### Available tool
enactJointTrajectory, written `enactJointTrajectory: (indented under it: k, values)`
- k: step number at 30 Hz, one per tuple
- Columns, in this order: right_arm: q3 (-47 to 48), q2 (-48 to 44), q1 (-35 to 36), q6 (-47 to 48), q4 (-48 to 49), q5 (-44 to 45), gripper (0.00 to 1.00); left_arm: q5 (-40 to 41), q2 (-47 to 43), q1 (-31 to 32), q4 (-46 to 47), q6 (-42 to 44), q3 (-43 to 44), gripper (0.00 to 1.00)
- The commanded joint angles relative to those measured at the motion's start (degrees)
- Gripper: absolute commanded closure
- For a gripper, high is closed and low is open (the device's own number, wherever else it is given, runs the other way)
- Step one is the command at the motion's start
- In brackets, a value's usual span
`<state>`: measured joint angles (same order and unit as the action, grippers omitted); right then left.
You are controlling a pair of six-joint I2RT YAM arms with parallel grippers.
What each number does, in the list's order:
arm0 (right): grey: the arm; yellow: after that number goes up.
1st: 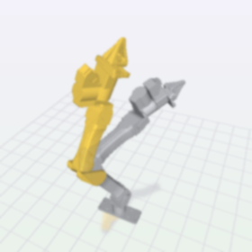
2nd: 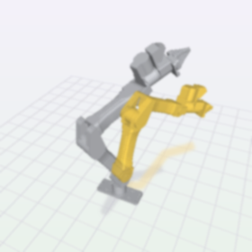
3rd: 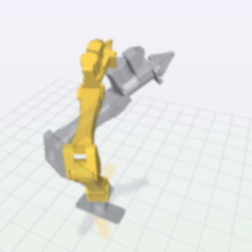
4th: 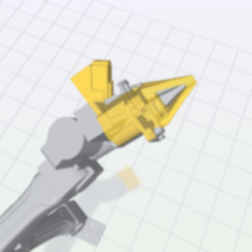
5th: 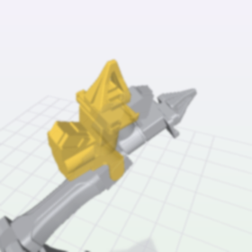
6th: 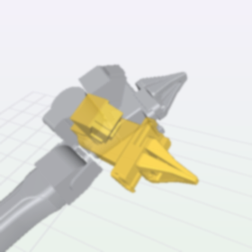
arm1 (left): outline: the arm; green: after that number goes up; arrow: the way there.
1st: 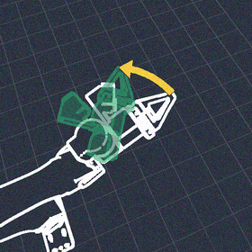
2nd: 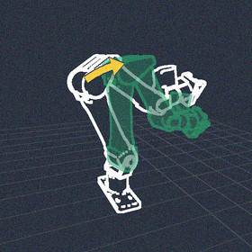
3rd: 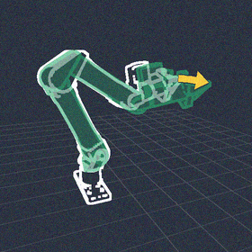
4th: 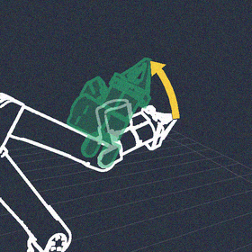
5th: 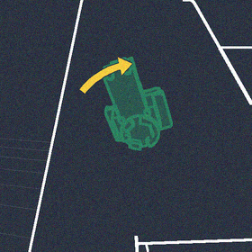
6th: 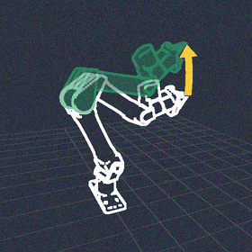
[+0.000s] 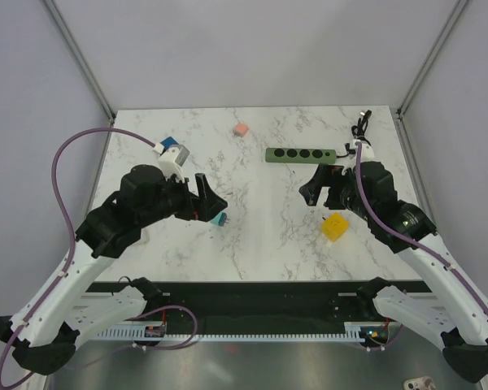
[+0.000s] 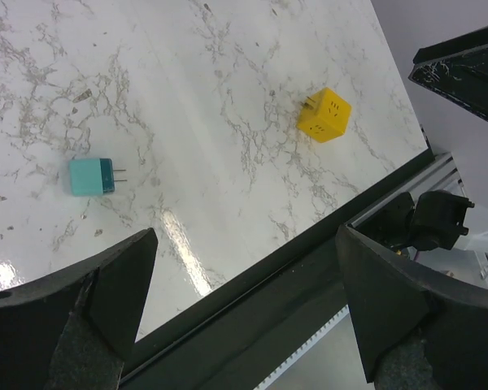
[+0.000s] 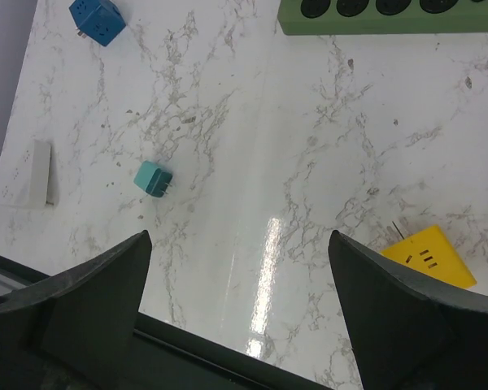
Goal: Insert the plug
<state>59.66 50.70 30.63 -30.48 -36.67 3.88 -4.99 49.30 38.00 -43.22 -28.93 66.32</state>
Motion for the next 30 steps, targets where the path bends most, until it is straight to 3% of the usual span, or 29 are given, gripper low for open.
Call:
enactJointTrajectory:
  k: [1, 18, 24, 28, 30]
  values:
    - [0.5, 0.2, 0.3, -0.7, 0.2, 0.3, 0.02, 1.1, 0.0, 0.1, 0.4, -1.0, 1.5, 0.02]
    - [-5.7, -2.5, 0.2, 0.4, -1.0, -3.3, 0.02, -0.1, 15.4, 0.1, 0.3, 2.3, 0.9, 0.06]
    - [-8.1, -3.2, 0.2, 0.0, -0.1, -3.8, 0.02, 4.8, 23.0, -0.4, -0.1, -4.0, 1.4, 0.11]
    - [-9.2, -3.4, 0.2, 0.2, 0.9, -3.7, 0.02, -0.9, 28.0, -6.4, 0.1, -8.4, -0.3, 0.18]
    - [-9.5, -3.3, 0.2, 0.2, 1.2, -3.8, 0.02, 5.4, 29.2, -6.5, 0.1, -8.3, -1.3, 0.19]
